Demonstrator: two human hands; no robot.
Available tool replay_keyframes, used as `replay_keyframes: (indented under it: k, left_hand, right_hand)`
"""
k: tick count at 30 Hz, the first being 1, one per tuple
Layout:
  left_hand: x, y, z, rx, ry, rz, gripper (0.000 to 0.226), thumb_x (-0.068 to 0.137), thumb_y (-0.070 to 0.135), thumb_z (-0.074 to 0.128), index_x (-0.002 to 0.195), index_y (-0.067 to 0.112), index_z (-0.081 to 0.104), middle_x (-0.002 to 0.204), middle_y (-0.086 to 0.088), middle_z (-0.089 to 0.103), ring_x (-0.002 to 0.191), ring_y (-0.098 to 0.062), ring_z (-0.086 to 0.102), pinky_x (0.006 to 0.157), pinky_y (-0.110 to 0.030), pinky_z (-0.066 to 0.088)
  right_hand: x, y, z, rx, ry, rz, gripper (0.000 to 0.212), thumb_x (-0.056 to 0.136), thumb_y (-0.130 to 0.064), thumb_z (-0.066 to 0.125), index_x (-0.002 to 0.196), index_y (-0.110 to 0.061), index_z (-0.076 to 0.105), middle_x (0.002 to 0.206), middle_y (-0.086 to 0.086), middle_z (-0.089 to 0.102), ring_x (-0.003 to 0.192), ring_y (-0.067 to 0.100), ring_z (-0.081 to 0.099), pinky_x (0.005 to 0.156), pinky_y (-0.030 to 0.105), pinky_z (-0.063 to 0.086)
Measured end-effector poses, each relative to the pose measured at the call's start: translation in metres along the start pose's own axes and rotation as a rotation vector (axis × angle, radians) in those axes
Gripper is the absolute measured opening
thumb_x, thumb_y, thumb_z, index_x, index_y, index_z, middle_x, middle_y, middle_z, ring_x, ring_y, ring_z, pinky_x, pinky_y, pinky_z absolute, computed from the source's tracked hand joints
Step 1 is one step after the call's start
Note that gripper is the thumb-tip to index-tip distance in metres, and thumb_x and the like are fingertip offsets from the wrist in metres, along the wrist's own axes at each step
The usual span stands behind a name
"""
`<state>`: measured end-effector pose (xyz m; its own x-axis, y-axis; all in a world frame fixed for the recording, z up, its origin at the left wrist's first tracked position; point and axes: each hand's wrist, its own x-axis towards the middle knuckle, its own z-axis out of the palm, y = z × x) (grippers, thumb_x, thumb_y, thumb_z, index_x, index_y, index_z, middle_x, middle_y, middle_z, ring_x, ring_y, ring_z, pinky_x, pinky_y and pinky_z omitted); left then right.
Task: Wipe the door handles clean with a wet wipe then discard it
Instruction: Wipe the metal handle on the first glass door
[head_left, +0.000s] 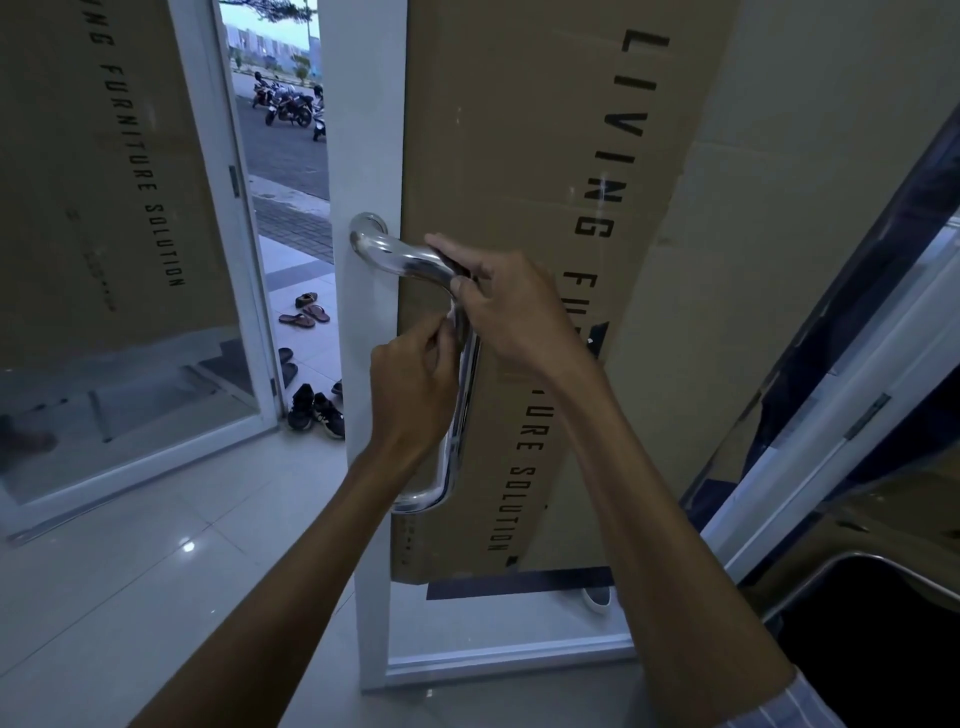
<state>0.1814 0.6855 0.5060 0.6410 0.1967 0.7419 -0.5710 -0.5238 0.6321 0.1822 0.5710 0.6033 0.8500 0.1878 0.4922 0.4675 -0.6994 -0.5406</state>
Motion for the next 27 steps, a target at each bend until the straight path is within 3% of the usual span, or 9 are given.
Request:
replay_keyframes:
  k: [3,8,11,14,16,20,22,24,27]
  left_hand:
    - [0.005,0.002,0.001,-0.023,0.018,-0.009,0.032,0.109,0.017,0.049,0.083,0.009,0.065,0.066,0.000,0.062,0.057,-0.016,0.055,0.056,-0.034,0.041]
    - [-0.006,-0.013,-0.004,0.005,-0.103,-0.038,0.033,0.109,0.017,0.050,0.082,0.008,0.067,0.062,-0.001,0.060,0.053,-0.016,0.053,0.053,-0.037,0.043]
    - [0.004,-0.004,-0.007,-0.074,-0.048,-0.009,0.034,0.109,0.019,0.050,0.084,0.005,0.068,0.064,-0.006,0.062,0.057,-0.021,0.054,0.056,-0.036,0.042]
    - [-0.004,-0.007,0.000,-0.049,-0.017,0.003,0.032,0.109,0.016,0.051,0.082,0.007,0.066,0.063,-0.002,0.059,0.054,-0.017,0.052,0.054,-0.034,0.041]
    - [-0.021,-0.017,0.006,0.037,-0.023,0.006,0.030,0.108,0.015,0.053,0.082,0.010,0.066,0.063,0.000,0.057,0.052,-0.012,0.049,0.053,-0.036,0.044]
    - [-0.042,-0.028,0.012,0.141,-0.020,0.037,0.028,0.107,0.020,0.052,0.106,0.005,0.076,0.080,-0.007,0.073,0.063,-0.015,0.057,0.073,-0.037,0.052]
    - [-0.045,-0.021,0.017,0.120,0.009,0.012,0.037,0.106,0.027,0.047,0.113,0.005,0.076,0.081,-0.006,0.073,0.064,-0.015,0.056,0.069,-0.036,0.052]
    - [-0.050,-0.014,0.022,0.074,0.039,-0.011,0.036,0.106,0.027,0.047,0.123,0.008,0.072,0.086,-0.003,0.073,0.068,-0.014,0.059,0.067,-0.036,0.054]
    - [-0.068,-0.007,0.033,0.033,0.011,-0.018,0.053,0.102,0.016,0.055,0.153,0.005,0.047,0.122,-0.011,0.072,0.098,-0.019,0.067,0.092,-0.035,0.056]
  right_hand:
    - [0.000,0.000,0.001,-0.015,0.002,-0.004,0.048,0.105,-0.019,0.055,0.145,-0.044,0.059,0.108,-0.019,0.074,0.088,0.007,0.048,0.099,0.042,0.047]
    - [0.001,0.000,0.001,-0.042,0.013,-0.011,0.047,0.105,-0.019,0.056,0.145,-0.044,0.059,0.081,-0.026,0.053,0.082,0.008,0.044,0.093,0.039,0.045]
    - [-0.001,-0.002,0.000,-0.035,0.015,-0.014,0.047,0.105,-0.018,0.056,0.144,-0.043,0.060,0.091,-0.024,0.063,0.079,0.004,0.044,0.095,0.040,0.046]
    - [-0.001,-0.002,-0.001,-0.034,0.019,-0.011,0.048,0.105,-0.017,0.056,0.144,-0.043,0.060,0.107,-0.011,0.078,0.084,0.008,0.047,0.100,0.045,0.050]
    - [0.000,-0.001,0.001,-0.033,0.021,-0.005,0.048,0.105,-0.017,0.056,0.145,-0.043,0.059,0.101,-0.009,0.077,0.083,0.008,0.047,0.097,0.044,0.049]
    - [-0.002,-0.001,0.003,-0.041,0.029,-0.015,0.048,0.105,-0.017,0.056,0.147,-0.041,0.058,0.099,-0.019,0.073,0.077,0.003,0.047,0.101,0.044,0.047]
    - [-0.002,-0.003,0.002,-0.085,0.039,-0.025,0.048,0.106,-0.018,0.056,0.147,-0.042,0.057,0.095,-0.023,0.071,0.084,0.007,0.058,0.109,0.039,0.038]
    - [-0.001,-0.003,0.002,-0.124,0.044,-0.029,0.048,0.106,-0.019,0.056,0.148,-0.043,0.056,0.109,-0.017,0.077,0.099,0.013,0.066,0.106,0.033,0.032]
    - [0.000,0.001,0.005,-0.056,0.045,-0.041,0.048,0.104,-0.018,0.056,0.146,-0.042,0.059,0.093,-0.017,0.071,0.068,-0.004,0.047,0.094,0.038,0.043]
